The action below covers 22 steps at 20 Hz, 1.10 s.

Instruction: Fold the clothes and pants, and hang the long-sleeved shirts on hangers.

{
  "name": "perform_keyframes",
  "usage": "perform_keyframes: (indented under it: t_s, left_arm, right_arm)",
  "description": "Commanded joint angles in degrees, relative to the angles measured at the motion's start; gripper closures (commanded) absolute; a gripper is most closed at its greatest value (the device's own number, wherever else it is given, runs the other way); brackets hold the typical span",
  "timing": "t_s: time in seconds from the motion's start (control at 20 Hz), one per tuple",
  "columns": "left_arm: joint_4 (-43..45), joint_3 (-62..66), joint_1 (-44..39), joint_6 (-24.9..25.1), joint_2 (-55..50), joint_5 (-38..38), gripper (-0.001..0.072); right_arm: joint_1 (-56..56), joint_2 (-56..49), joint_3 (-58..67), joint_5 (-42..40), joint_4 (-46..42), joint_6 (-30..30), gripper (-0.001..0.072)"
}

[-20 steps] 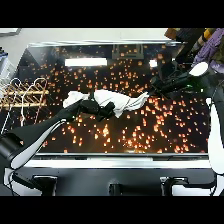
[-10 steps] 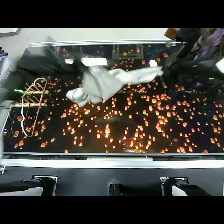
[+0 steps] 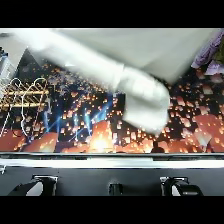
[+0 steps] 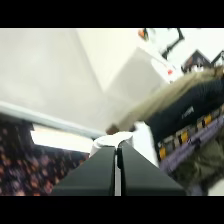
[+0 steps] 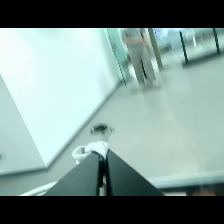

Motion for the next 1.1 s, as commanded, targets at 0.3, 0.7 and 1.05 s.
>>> perform_keyframes:
  t_s: [0.3, 0.7, 1.05]
  left_arm:
    - [3.8, -2.6, 5.4, 0.9, -0.8, 0.5, 0.069]
    - [6.4, -15.2, -5.6, 12.2, -30.4, 0.7, 0.069]
    - [6.1, -15.2, -12.6, 12.0, -48.2, -8.6, 0.069]
  right_arm:
    - [0.0, -12.2, 5.3, 6.7, -0.5, 8.4, 0.0684]
    - [4.7, -49.2, 5.3, 21.6, -3.7, 8.0, 0.0684]
    - [7.0, -63.0, 5.3, 10.8, -7.7, 15.1, 0.0683]
